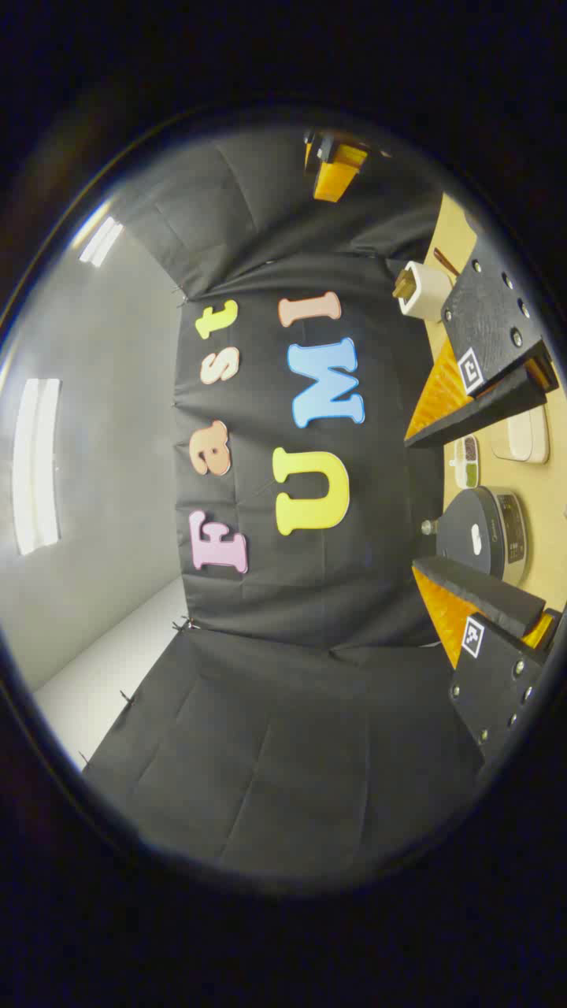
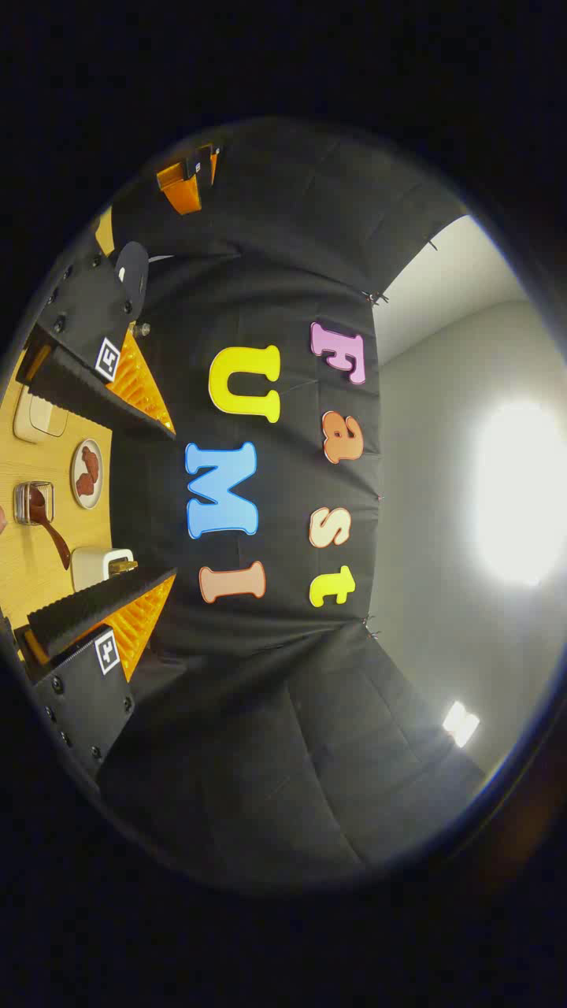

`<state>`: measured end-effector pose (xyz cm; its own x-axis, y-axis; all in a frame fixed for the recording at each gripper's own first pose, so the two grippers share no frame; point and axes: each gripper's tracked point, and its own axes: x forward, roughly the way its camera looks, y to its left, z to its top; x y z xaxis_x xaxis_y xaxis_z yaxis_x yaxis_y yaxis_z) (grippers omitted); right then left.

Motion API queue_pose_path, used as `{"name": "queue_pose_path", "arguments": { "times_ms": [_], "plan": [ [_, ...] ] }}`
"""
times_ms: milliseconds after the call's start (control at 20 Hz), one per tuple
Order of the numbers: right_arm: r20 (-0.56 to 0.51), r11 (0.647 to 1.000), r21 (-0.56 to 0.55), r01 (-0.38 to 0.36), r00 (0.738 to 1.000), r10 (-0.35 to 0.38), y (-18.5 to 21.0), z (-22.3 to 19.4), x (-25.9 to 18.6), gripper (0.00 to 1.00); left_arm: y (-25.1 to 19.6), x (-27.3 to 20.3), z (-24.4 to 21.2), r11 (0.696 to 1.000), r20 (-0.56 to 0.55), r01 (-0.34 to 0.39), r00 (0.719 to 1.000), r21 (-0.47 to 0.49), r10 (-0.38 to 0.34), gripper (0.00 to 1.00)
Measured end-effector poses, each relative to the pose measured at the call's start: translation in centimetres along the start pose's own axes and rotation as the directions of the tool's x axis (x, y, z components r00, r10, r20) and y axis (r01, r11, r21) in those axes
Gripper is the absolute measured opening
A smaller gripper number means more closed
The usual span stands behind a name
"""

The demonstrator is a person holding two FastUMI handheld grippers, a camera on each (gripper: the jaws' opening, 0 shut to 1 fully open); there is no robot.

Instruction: Close the left gripper, press the button to open the rice cooker; take a wooden spoon from the chopstick holder with the right hand, scoop a spoonful of rice and pour it into the rice cooker, then put the wooden spoon back into the chopstick holder.

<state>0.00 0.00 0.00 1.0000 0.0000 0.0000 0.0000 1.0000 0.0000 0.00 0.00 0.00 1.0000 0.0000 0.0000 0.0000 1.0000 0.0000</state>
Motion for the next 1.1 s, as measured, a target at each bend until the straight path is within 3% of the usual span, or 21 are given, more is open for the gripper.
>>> {"name": "queue_pose_path", "arguments": {
  "times_ms": [350, 1100],
  "plan": [
    [-0.008, 1.000, 0.007, 0.006, 1.000, -0.006, -0.4, -0.2, -0.7, 0.98, 0.8, -0.7, -0.2, 0.999, -0.012, -0.032, 0.999, 0.001, 0.032, 0.85],
    [-0.011, 1.000, -0.001, 0.005, 1.000, -0.005, -1.5, -0.3, -1.2, 0.98, 0.3, -1.8, 0.1, 1.000, -0.013, -0.028, 1.000, 0.008, 0.028, 0.86]
  ]
}}
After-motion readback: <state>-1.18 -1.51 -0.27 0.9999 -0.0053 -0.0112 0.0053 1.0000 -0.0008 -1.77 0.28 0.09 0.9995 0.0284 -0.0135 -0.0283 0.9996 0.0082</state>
